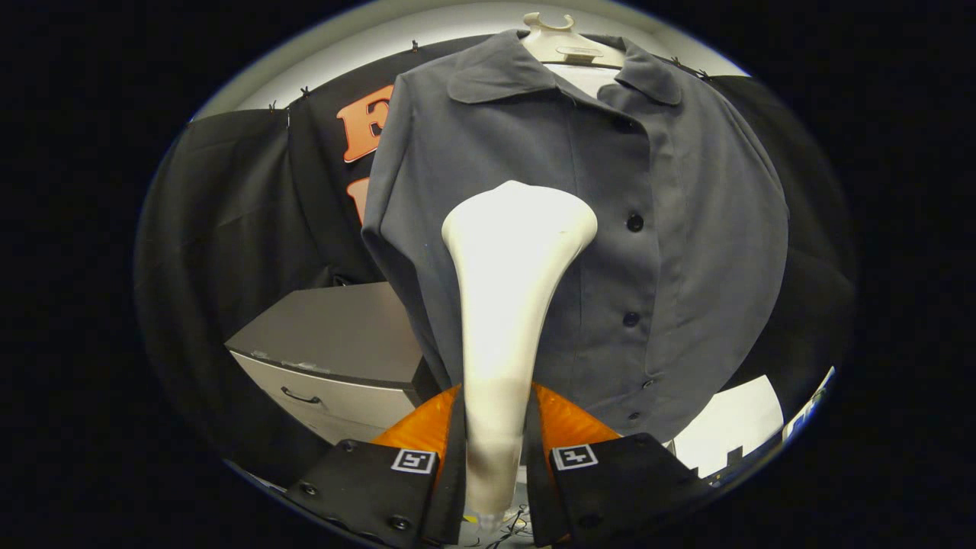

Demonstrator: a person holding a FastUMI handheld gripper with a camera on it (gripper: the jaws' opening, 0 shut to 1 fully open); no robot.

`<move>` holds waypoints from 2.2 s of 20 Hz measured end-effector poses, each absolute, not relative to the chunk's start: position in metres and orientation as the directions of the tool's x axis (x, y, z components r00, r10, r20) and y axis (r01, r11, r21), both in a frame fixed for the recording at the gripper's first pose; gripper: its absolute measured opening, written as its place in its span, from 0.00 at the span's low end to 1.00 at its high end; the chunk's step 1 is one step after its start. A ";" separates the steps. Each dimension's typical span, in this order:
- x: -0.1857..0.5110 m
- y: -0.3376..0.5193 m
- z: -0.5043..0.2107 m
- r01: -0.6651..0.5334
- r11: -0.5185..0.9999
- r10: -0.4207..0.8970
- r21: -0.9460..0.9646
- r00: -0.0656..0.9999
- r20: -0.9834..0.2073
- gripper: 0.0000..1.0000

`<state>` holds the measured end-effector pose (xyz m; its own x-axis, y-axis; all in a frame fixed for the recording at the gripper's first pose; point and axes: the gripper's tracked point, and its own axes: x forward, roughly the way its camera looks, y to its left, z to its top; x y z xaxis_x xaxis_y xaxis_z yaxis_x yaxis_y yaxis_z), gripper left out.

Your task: Iron the clothes twice with a garment steamer, once on the left side and once on the right side.

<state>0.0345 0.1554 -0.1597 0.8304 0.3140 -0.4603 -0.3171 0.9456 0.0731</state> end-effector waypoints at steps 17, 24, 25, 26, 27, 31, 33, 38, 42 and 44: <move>0.012 0.123 -0.270 -0.281 0.953 0.285 0.109 0.717 -0.636 0.42; 0.006 0.113 -0.313 -0.261 0.959 0.263 0.110 0.674 -0.691 0.42; 0.006 0.112 -0.319 -0.258 0.960 0.260 0.111 0.668 -0.698 0.42; 0.004 0.111 -0.324 -0.254 0.961 0.258 0.113 0.661 -0.705 0.42; 0.004 0.110 -0.329 -0.252 0.961 0.256 0.114 0.655 -0.712 0.42; 0.000 0.107 -0.350 -0.246 0.962 0.249 0.116 0.630 -0.736 0.42; -0.001 0.105 -0.360 -0.245 0.963 0.246 0.115 0.618 -0.747 0.42; -0.007 0.103 -0.380 -0.240 0.965 0.233 0.107 0.593 -0.771 0.42; -0.011 0.102 -0.393 -0.233 0.967 0.226 0.106 0.580 -0.783 0.42; -0.015 0.100 -0.398 -0.228 0.968 0.220 0.105 0.570 -0.792 0.42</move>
